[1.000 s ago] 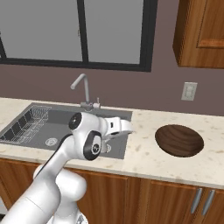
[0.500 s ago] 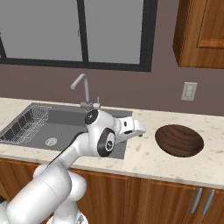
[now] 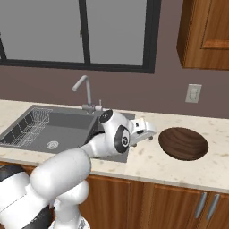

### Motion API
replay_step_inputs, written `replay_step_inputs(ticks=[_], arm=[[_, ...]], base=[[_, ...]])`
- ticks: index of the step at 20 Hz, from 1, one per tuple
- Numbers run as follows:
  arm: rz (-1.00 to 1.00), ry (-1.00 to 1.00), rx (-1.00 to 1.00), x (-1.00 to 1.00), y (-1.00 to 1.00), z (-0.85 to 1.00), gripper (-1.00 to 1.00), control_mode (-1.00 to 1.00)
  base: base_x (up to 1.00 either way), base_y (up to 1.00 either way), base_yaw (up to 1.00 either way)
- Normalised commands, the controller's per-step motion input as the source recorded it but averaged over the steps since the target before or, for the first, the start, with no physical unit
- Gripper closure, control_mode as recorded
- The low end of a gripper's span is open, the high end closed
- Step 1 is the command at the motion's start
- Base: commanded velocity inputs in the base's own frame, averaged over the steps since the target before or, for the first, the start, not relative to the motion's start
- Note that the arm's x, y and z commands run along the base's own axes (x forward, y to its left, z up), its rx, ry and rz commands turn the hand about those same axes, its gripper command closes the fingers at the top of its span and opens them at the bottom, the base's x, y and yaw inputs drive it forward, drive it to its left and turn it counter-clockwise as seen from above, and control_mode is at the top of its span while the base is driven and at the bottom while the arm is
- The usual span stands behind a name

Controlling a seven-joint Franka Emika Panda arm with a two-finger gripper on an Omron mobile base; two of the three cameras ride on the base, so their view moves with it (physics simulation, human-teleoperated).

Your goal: Place the bowl in the left basin and the kettle in the right basin of the sink.

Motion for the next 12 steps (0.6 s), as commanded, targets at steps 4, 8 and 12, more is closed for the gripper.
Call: replay_step_inputs(ticks=[4, 8, 12], arm=[[0.02, 0.01, -0.05, 0.17, -0.18, -0.4, -1.0, -1.0], [0.0, 0.0, -0.08, 0.1, -0.23, -0.37, -1.0, -1.0], [0.0, 0.0, -0.09, 0.13, -0.25, -0.37, -1.0, -1.0]], base=[[0.0, 0.0, 0.0], [0.0, 0.0, 0.0], [0.0, 0.0, 0.0]])
